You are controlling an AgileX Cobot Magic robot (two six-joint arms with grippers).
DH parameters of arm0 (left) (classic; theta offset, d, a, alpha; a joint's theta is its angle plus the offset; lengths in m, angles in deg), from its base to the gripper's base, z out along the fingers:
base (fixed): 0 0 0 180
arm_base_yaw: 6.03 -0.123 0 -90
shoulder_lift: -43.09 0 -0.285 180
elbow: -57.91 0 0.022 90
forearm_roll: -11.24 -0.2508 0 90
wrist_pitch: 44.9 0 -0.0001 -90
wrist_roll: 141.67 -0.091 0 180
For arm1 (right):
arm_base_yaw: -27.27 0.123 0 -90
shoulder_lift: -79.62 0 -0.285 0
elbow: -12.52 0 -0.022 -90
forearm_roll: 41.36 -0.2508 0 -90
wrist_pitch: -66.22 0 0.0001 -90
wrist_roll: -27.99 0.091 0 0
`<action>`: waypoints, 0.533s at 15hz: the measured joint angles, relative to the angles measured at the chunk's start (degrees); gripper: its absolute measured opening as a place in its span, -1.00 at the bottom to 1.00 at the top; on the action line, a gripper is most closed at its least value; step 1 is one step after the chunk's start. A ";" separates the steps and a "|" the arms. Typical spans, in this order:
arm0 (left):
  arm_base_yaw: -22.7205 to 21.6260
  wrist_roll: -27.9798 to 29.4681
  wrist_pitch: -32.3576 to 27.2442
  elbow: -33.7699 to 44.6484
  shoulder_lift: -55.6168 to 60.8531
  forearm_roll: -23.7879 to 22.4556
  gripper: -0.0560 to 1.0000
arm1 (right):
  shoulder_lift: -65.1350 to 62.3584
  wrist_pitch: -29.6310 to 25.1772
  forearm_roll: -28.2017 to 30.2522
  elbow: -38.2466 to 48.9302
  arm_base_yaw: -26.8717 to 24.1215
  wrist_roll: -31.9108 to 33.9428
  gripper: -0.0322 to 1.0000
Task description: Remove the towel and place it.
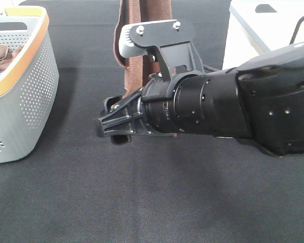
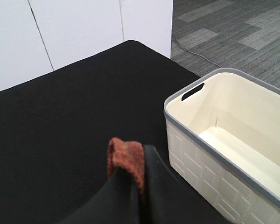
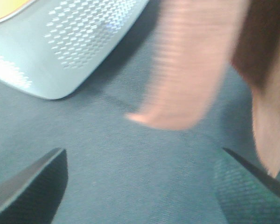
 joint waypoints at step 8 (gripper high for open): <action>0.00 0.11 0.00 0.00 0.00 1.60 -0.89 | 0.00 1.72 0.00 -3.67 0.00 0.06 0.82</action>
